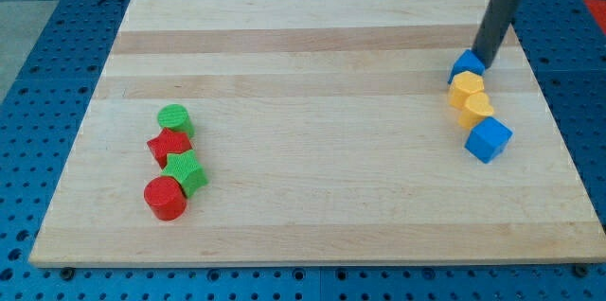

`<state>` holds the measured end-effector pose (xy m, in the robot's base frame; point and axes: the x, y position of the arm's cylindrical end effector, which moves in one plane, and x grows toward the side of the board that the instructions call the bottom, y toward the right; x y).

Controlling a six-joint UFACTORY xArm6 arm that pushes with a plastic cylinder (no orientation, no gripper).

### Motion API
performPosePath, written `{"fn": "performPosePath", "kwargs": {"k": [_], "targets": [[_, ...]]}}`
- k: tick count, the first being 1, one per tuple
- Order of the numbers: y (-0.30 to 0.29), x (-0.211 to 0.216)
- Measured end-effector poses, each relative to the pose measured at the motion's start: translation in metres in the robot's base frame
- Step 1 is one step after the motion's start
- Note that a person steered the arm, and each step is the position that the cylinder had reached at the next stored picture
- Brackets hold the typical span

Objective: Push the green circle towards right

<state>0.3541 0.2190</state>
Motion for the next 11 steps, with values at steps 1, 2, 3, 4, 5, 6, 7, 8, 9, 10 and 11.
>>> {"fn": "performPosePath", "kwargs": {"k": [1,2,3,4,5,6,7,8,9,10,11], "targets": [[-0.007,0.000],[-0.002,0.008],[0.022,0.009],[0.029,-0.037],[-0.026,-0.074],[-0.154,-0.069],[-0.270,-0.038],[-0.366,0.008],[-0.457,0.046],[-0.509,0.101],[-0.494,0.124]]}}
